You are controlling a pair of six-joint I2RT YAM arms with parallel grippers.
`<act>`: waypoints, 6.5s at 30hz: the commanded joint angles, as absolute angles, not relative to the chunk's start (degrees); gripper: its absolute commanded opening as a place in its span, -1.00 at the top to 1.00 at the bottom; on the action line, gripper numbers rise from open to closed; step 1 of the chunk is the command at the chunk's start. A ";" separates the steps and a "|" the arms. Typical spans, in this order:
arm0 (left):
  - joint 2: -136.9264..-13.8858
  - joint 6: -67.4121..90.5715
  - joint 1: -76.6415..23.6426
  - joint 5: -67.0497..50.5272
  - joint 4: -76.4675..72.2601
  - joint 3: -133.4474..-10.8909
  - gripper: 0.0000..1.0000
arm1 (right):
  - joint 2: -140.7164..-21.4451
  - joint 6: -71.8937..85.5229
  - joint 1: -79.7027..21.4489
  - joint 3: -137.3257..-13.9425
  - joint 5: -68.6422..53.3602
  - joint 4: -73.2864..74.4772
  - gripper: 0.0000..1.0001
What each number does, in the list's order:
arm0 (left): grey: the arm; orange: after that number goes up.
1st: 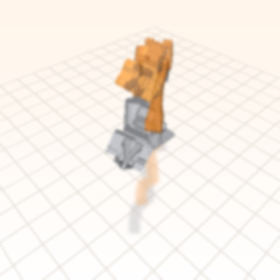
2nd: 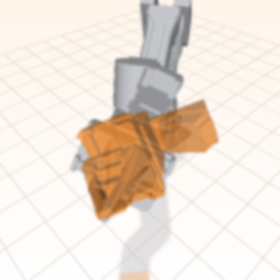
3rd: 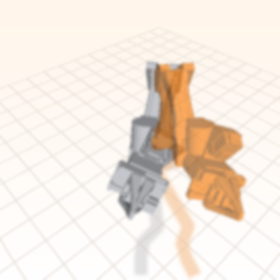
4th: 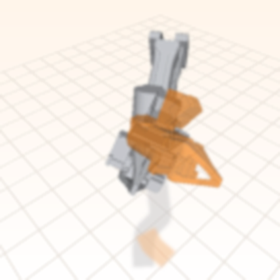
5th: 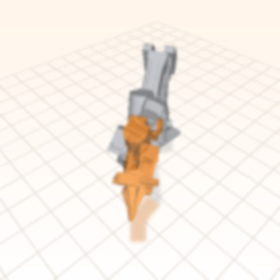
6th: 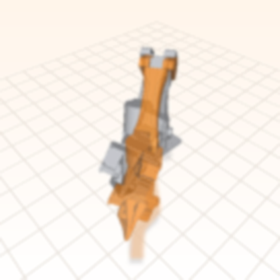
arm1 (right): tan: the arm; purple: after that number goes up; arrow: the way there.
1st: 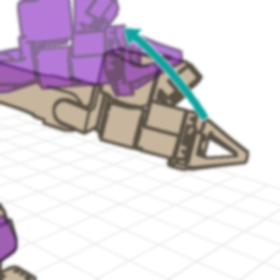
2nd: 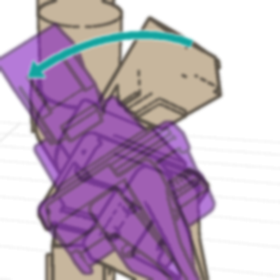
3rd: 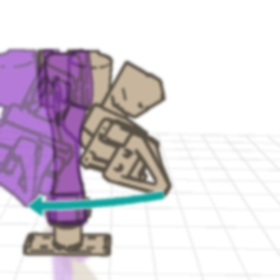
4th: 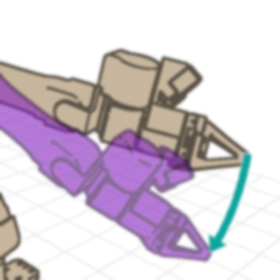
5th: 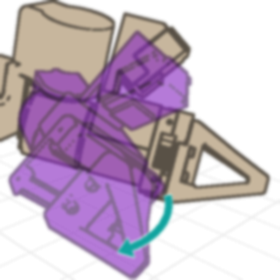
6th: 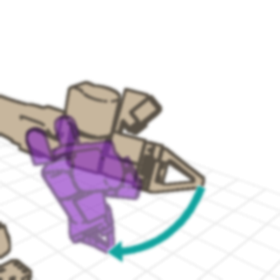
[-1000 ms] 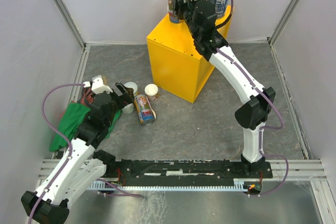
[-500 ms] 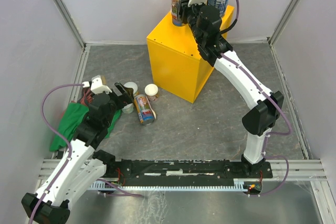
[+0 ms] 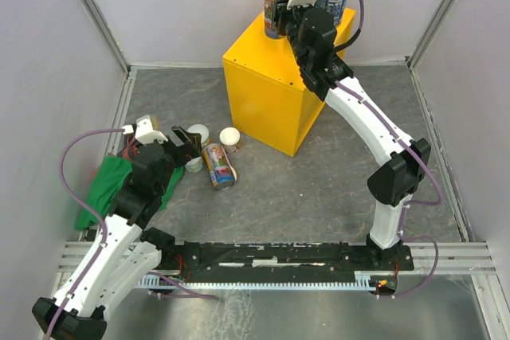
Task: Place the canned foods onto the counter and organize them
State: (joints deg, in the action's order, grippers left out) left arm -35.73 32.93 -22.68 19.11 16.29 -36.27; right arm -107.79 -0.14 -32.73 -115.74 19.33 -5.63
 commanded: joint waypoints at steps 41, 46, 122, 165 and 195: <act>-33.88 39.81 -22.21 19.71 17.44 -37.75 -0.99 | -92.30 -2.01 -40.30 -109.76 21.73 6.27 -0.98; -32.65 42.05 -22.23 20.73 19.34 -37.57 -0.99 | -89.49 -2.70 -49.49 -107.72 25.82 11.62 -0.98; -23.51 53.49 -22.24 28.33 30.30 -32.34 -0.93 | -140.24 26.01 -57.49 -132.14 10.49 48.45 -0.94; -25.20 54.25 -22.19 26.83 27.73 -31.64 -0.93 | -111.16 20.36 -58.52 -97.69 7.06 28.17 0.38; -27.12 54.75 -22.20 26.53 25.91 -30.30 -0.93 | -119.68 17.19 -59.68 -106.89 6.81 39.00 -0.84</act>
State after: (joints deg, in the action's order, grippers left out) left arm -27.33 52.58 -22.57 26.39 28.34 -30.26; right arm -117.10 18.26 -59.27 -100.53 4.10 34.63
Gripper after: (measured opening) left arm 0.967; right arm 0.884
